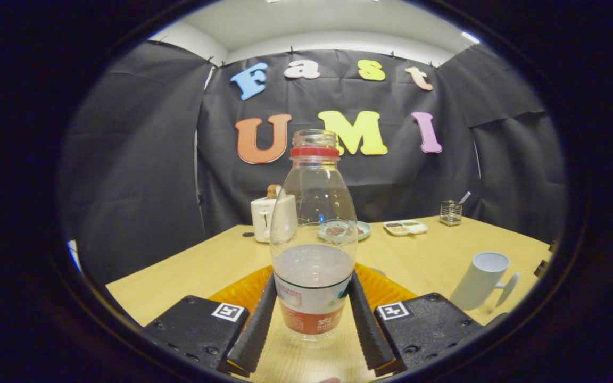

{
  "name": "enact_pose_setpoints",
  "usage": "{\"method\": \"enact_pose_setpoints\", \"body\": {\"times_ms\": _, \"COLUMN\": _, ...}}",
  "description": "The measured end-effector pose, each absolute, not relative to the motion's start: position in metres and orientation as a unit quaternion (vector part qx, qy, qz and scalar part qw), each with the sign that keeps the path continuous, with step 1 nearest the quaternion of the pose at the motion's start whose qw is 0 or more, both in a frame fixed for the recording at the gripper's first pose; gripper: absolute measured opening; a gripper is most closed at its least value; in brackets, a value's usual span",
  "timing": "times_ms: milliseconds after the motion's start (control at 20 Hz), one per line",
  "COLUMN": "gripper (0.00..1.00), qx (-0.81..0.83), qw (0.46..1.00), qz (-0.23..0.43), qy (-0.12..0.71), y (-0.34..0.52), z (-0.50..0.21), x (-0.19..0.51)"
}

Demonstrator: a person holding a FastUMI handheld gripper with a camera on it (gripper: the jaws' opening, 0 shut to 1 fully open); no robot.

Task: Take the bottle from table, then pour the juice into the cup, finally place the bottle on the coaster

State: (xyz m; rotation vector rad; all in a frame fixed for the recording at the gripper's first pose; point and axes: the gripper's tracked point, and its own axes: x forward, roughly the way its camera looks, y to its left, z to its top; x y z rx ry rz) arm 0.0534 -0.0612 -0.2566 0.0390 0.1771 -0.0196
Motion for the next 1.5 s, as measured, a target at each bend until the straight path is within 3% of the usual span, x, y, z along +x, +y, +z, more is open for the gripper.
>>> {"method": "enact_pose_setpoints", "body": {"times_ms": 300, "gripper": 0.75, "qx": 0.139, "qw": 0.988, "qz": -0.020, "qy": 0.059, "y": -0.091, "z": -0.201, "x": 0.047}}
{"method": "enact_pose_setpoints", "body": {"times_ms": 550, "gripper": 0.75, "qx": 0.248, "qw": 0.966, "qz": -0.034, "qy": 0.068, "y": -0.114, "z": -0.204, "x": 0.051}}
{"method": "enact_pose_setpoints", "body": {"times_ms": 1500, "gripper": 0.74, "qx": 0.620, "qw": 0.782, "qz": -0.052, "qy": 0.033, "y": -0.144, "z": -0.221, "x": 0.058}}
